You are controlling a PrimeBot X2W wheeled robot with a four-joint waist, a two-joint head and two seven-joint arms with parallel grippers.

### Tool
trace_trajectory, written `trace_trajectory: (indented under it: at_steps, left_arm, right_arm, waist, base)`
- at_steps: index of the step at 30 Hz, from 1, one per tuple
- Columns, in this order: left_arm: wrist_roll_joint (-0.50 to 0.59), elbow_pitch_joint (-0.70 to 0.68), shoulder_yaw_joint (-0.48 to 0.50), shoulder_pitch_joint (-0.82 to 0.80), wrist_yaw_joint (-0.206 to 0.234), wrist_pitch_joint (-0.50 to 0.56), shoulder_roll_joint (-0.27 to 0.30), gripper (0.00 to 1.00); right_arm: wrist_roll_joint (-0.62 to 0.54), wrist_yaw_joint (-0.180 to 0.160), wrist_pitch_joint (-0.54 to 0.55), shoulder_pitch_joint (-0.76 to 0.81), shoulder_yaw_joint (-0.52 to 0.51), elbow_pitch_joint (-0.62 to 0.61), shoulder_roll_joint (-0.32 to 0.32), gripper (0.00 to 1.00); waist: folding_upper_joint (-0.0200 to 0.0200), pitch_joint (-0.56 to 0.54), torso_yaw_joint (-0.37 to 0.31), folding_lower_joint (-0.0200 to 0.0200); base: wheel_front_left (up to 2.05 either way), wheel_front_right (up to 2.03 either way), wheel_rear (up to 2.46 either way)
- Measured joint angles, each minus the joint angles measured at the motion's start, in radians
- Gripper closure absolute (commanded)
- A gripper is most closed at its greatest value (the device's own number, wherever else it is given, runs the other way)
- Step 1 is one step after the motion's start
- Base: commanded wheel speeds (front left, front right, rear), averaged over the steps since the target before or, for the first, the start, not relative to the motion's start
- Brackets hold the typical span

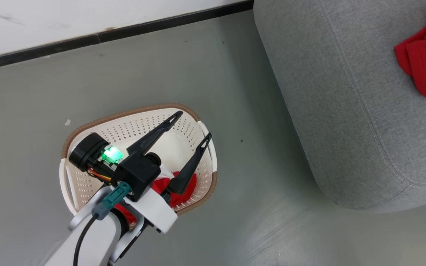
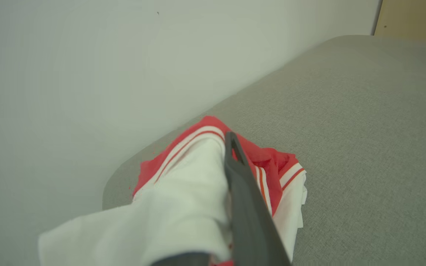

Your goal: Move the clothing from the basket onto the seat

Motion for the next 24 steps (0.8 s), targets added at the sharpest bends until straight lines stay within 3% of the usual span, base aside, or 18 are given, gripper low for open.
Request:
trace_trajectory:
  at_steps: [15,23,24]
  left_arm:
    - [0.0,-0.005,0.008,-0.023,-0.003,0.005,0.006,0.0]
    - [0.0,-0.004,0.016,-0.027,-0.003,0.002,0.006,0.0]
    - [0.0,-0.002,0.016,-0.028,-0.003,-0.002,0.006,0.0]
  right_arm:
    - [-0.063,0.0,-0.088,0.023,0.012,0.133,0.03,1.0]
    - [-0.052,0.0,-0.122,0.045,0.027,0.159,0.102,1.0]
    - [-0.05,0.0,-0.125,0.048,0.03,0.159,0.108,0.92]
  waist:
    - [0.0,0.038,0.026,0.0]
    - [0.0,0.045,0.027,0.0]
    - [0.0,0.045,0.025,0.0]
  base:
    - [0.0,0.0,0.0]
    - [0.0,0.0,0.0]
    - [0.0,0.0,0.0]
